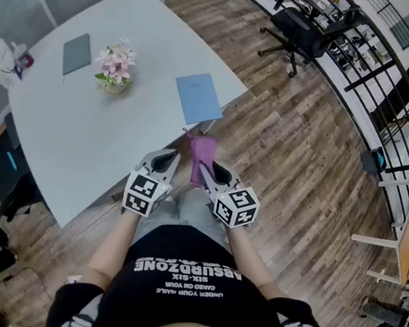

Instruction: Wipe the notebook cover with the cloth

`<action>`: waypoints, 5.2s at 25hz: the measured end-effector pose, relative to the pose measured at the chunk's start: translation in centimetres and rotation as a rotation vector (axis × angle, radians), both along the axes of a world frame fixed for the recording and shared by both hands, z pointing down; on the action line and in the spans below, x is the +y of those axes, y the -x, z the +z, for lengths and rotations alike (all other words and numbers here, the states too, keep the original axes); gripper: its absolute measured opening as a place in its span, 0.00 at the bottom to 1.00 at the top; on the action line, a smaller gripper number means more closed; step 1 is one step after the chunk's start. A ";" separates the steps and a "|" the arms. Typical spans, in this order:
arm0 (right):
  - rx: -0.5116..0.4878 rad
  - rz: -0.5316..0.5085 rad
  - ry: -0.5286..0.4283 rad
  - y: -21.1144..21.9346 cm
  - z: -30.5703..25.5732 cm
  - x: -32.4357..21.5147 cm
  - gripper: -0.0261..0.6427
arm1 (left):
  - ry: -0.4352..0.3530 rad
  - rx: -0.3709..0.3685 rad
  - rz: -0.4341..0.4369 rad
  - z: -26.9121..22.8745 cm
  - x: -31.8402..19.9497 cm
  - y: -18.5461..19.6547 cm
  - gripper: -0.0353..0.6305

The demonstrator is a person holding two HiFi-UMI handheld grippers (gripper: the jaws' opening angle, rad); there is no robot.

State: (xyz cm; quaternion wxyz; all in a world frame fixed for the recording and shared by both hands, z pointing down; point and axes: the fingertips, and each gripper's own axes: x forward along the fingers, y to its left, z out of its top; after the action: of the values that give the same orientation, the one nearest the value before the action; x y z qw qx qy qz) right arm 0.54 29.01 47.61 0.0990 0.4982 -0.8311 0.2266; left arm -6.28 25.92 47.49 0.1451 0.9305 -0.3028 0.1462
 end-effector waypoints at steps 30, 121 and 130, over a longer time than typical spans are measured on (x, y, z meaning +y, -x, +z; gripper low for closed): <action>0.077 -0.199 0.147 -12.8 4.3 -26.4 0.20 | 0.083 -0.090 -0.283 2.5 -20.7 -5.2 0.08; 0.371 -0.718 0.366 2.0 17.4 -34.4 0.20 | 0.444 -0.239 -0.118 19.7 -24.6 -7.5 0.08; 0.384 -0.761 0.372 2.0 17.6 -32.9 0.20 | 0.427 -0.227 -0.127 19.7 -24.6 -7.4 0.08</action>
State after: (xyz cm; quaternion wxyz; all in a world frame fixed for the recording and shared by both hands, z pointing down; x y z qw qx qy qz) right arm -1.43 -3.89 65.21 0.4150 0.1645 -0.8666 0.2229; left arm 1.15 1.32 67.21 0.3123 0.8354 -0.3374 0.3011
